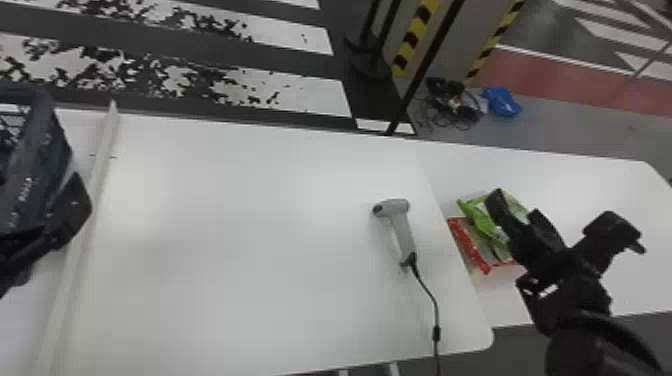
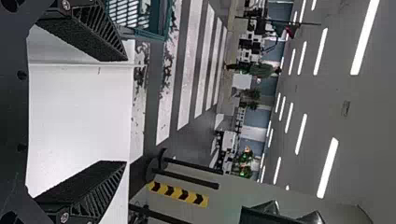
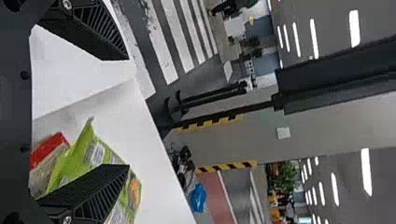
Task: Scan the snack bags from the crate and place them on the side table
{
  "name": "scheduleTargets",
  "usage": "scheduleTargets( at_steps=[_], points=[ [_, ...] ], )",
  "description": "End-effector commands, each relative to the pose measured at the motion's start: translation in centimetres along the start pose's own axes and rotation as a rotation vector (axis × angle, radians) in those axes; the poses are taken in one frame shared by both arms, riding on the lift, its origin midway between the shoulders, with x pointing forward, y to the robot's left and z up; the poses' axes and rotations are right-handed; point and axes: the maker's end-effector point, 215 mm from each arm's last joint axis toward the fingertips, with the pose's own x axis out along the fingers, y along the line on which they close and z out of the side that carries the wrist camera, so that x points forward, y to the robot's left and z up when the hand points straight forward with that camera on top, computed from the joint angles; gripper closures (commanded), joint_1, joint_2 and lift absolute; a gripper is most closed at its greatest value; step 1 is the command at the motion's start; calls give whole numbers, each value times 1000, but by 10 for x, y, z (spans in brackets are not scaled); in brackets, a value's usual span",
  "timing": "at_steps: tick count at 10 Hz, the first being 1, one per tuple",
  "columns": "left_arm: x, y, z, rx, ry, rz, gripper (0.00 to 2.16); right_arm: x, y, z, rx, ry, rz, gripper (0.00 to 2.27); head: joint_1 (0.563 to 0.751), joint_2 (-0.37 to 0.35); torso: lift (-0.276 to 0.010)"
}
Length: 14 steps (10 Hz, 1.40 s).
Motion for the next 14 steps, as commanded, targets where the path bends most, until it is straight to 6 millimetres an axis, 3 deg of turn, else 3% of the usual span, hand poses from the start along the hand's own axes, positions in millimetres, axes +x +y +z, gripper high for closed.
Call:
scheduleTargets(
  at_steps=[1,2,3,6,9,11,13,14],
  points=[
    [1,-3,-1,8,2,0,83,-20,77,4,-78,-56,114,60,695,-350,-94],
    [1,-3,-1,9,3,0,83,-33,120,-5,-96,-72,185,60,695,-350,-94],
    [0,-3,-2,11,5,1,83,-44,154,-21,-110,-67,239,60,695,-294,-94],
    [2,-8,-7,26,16,-1,80,-82,237,-39,-190,-146,336,60,695,-164,-94],
    [5,-23,-17,45,21,-14,80,-104,272,-55,-192,-151,364,63,695,-69,-94],
    [9,-36,-17,56,9,-35,80,-113,283,-65,-182,-151,371,63,695,-61,-94],
    [8,-25,4,76,-18,-27,83,-118,283,-70,-181,-143,373,63,695,-53,-94],
    [7,-3,18,84,-11,-4,83,-120,283,-71,-182,-140,375,63,695,-42,-94]
  ],
)
